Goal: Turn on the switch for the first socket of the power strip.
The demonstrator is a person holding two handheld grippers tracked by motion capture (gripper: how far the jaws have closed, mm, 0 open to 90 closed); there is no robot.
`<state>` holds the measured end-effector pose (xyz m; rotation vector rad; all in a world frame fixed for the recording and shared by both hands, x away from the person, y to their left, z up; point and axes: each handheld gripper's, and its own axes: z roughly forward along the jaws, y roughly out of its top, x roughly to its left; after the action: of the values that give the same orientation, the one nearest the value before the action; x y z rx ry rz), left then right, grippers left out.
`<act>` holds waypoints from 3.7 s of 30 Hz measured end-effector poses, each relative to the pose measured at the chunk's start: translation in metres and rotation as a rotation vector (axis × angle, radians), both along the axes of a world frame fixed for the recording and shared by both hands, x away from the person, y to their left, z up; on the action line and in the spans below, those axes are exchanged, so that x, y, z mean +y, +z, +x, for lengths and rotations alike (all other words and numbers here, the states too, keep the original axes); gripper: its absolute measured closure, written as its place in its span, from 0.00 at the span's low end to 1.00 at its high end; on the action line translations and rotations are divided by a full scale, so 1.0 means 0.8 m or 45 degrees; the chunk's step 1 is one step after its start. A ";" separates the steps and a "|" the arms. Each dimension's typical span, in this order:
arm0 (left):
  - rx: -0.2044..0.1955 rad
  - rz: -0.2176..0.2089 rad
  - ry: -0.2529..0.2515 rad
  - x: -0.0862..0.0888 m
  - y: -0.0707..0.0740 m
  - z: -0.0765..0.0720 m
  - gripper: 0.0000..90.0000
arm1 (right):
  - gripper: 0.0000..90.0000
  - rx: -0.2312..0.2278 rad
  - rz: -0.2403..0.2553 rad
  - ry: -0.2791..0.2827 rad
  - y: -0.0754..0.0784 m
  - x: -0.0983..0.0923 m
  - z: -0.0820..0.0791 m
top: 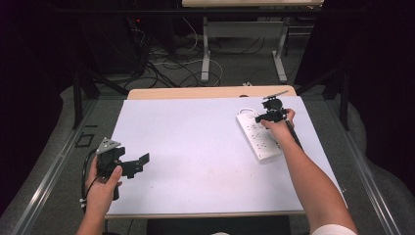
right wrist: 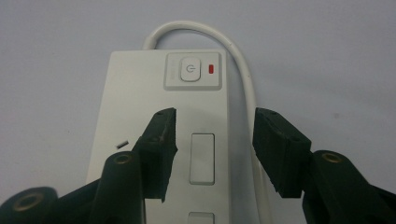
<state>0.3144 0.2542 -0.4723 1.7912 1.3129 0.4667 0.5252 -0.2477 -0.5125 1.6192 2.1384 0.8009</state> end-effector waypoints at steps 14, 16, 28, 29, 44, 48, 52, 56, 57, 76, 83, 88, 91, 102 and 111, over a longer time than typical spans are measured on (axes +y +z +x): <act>0.005 0.002 -0.001 0.000 0.000 0.000 0.04 | 0.47 -0.016 0.001 0.036 0.009 0.000 -0.007; 0.006 0.003 -0.002 0.000 0.000 0.000 0.04 | 0.46 -0.015 0.020 0.033 0.011 0.001 -0.008; -0.001 -0.002 0.003 0.001 0.000 0.001 0.04 | 0.41 -0.037 0.050 0.036 0.021 -0.005 -0.015; 0.000 -0.002 0.003 0.001 0.000 0.001 0.04 | 0.41 -0.042 0.049 0.030 0.021 -0.005 -0.015; 0.003 -0.004 0.003 0.000 0.000 0.000 0.04 | 0.28 -0.054 0.059 0.069 0.031 -0.008 -0.022; 0.006 -0.002 0.001 0.000 0.000 0.000 0.04 | 0.24 -0.053 0.060 0.068 0.033 -0.009 -0.024; 0.001 -0.004 0.001 0.000 -0.001 0.000 0.04 | 0.23 -0.045 0.074 0.068 0.035 -0.010 -0.026; 0.001 -0.004 0.001 0.000 -0.001 0.000 0.04 | 0.20 -0.037 0.077 0.072 0.036 -0.010 -0.027; 0.002 -0.003 0.001 0.000 -0.001 -0.001 0.04 | 0.20 -0.035 0.079 0.079 0.037 -0.011 -0.027; 0.005 -0.013 0.002 0.002 -0.001 -0.001 0.04 | 0.12 -0.102 0.077 0.082 0.054 -0.011 -0.048; 0.005 -0.009 0.005 0.002 -0.001 -0.001 0.04 | 0.04 -0.133 0.077 0.104 0.060 -0.004 -0.059; 0.001 -0.011 0.007 0.002 0.000 -0.002 0.04 | 0.00 -0.160 0.055 0.117 0.063 0.000 -0.065; -0.001 -0.009 0.007 0.002 0.000 -0.002 0.04 | 0.00 -0.168 0.060 0.126 0.065 0.003 -0.070; 0.000 -0.007 0.007 0.002 0.000 -0.002 0.04 | 0.00 -0.195 0.078 0.177 0.066 0.009 -0.089; 0.000 -0.008 0.006 0.002 0.000 -0.003 0.04 | 0.00 -0.216 0.091 0.223 0.071 0.007 -0.109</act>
<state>0.3123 0.2556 -0.4723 1.7833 1.3174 0.4642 0.4382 -0.2418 -0.4556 1.3557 2.1724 1.0401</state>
